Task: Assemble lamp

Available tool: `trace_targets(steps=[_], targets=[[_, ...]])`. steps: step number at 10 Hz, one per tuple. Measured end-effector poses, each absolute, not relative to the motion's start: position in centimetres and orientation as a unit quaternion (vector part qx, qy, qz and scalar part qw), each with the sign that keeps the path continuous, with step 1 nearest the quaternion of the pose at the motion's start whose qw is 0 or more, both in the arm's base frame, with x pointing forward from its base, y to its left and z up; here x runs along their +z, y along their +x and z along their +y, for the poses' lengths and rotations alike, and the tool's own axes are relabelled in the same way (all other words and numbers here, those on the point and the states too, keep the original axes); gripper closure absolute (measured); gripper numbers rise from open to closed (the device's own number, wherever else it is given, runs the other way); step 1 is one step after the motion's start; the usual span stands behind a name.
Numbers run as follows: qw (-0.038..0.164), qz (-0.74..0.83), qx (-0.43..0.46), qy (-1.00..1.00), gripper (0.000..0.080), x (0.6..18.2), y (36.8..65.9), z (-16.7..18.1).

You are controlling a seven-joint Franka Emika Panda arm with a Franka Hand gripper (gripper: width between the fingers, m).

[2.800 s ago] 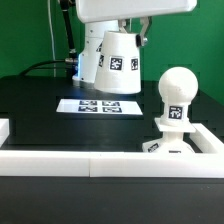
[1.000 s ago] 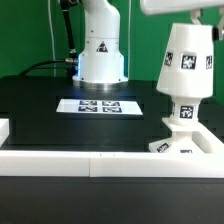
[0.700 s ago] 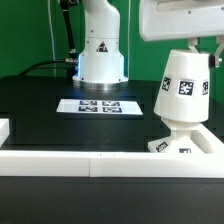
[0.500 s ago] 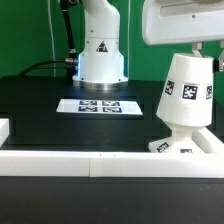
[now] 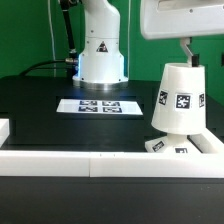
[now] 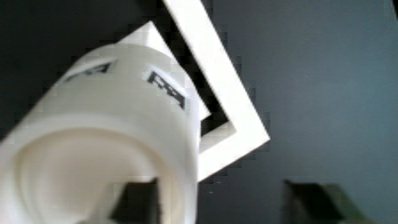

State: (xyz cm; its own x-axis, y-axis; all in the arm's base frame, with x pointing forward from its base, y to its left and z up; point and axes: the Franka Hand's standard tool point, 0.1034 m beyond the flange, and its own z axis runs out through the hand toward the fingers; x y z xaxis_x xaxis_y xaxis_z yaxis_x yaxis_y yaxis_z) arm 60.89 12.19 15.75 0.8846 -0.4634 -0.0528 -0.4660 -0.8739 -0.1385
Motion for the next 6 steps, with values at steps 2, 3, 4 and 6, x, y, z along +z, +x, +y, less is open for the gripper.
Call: trace_targets(steps=[2,3,4,6], targets=[[0.053,0.224,0.021,-0.973,0.0176,16.3,60.2,12.2],[0.037,0.210,0.027,-0.977,0.0176,16.4,60.0,12.4],[0.019,0.194,0.031,-0.980,0.0110,16.3,59.5,13.1],[-0.005,0.193,0.031,-0.981,0.0102,15.7,58.5,15.0]])
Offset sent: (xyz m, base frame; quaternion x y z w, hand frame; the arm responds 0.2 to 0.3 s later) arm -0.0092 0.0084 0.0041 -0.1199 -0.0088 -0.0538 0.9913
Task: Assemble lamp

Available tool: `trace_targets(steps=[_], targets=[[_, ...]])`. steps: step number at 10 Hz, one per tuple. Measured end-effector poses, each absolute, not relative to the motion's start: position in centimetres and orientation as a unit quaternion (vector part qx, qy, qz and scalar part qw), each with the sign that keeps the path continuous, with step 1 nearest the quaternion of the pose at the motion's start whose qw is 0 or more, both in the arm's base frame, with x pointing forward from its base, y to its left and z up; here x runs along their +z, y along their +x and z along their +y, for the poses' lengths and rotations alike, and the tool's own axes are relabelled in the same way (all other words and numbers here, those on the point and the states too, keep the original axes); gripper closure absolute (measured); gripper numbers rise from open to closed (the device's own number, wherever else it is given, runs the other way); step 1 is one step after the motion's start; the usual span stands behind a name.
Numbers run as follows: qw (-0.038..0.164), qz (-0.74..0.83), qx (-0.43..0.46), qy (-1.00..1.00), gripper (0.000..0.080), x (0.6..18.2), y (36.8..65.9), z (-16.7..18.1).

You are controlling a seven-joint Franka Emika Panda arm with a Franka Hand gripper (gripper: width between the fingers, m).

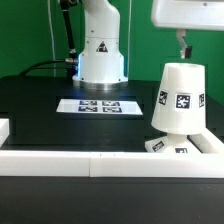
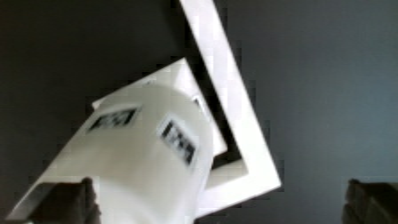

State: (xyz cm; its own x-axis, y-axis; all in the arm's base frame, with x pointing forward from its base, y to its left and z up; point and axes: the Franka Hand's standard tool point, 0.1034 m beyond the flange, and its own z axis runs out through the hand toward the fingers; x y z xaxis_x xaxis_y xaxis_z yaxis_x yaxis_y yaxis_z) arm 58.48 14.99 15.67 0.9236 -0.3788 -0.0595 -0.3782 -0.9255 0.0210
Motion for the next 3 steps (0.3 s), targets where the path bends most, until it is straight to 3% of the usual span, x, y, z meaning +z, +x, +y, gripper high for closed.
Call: trace_targets(steps=[3], targets=[[0.004,-0.201,-0.027,0.979,0.0101,15.24,58.26,15.23]])
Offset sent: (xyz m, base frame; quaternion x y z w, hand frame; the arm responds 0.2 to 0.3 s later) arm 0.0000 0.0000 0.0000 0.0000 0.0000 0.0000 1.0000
